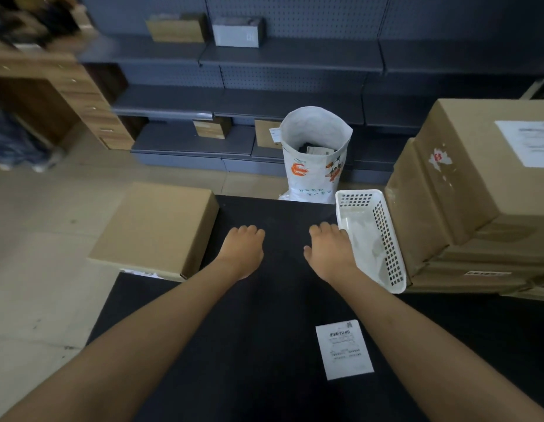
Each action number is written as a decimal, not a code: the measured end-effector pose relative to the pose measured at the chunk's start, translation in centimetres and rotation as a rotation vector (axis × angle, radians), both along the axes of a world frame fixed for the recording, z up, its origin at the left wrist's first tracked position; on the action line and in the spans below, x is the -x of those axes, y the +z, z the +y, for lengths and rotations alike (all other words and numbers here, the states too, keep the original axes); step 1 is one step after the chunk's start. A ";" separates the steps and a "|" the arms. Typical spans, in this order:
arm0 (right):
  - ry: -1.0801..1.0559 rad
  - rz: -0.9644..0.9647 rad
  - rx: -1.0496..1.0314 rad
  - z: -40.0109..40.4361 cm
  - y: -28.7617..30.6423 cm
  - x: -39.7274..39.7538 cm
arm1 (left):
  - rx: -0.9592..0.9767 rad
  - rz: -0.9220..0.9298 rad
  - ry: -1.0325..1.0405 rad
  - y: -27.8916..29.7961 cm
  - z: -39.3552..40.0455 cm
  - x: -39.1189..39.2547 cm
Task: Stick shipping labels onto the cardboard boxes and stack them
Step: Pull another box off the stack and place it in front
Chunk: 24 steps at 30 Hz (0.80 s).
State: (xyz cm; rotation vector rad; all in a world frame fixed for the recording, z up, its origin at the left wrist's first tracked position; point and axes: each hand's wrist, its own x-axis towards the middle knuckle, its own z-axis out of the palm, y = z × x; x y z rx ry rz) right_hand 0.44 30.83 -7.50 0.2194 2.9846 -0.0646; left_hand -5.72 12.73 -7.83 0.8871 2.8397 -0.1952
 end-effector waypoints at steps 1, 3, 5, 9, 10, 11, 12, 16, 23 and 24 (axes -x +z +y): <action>0.016 0.002 0.001 -0.9 0.1 0.0 | 0.008 0.002 0.023 0.1 -1.1 0.0; 0.032 0.001 0.019 -3.0 0.2 0.0 | 0.020 -0.004 0.059 0.0 -3.4 0.3; 0.048 0.006 0.046 -5.2 0.3 0.2 | 0.013 -0.013 0.096 -0.1 -5.6 0.8; 0.067 0.013 0.074 -9.9 -0.1 1.5 | -0.019 -0.014 0.176 -0.3 -10.3 2.9; 0.059 0.010 0.080 -11.2 -0.3 2.0 | -0.016 -0.014 0.189 -0.4 -11.7 3.5; 0.043 -0.001 0.092 -12.7 -0.5 2.5 | -0.015 -0.024 0.199 -0.7 -13.2 4.0; 0.022 -0.010 0.111 -14.1 -0.6 3.0 | -0.024 -0.033 0.208 -1.0 -14.8 4.5; -0.075 -0.049 0.229 -20.2 -0.9 5.7 | -0.097 -0.064 0.304 -2.0 -21.0 6.9; -0.366 -0.104 0.522 -27.3 -2.8 9.5 | -0.286 -0.056 0.516 -3.2 -29.0 10.5; -0.431 -0.112 0.580 -27.8 -3.3 9.8 | -0.310 -0.048 0.557 -3.5 -29.6 10.9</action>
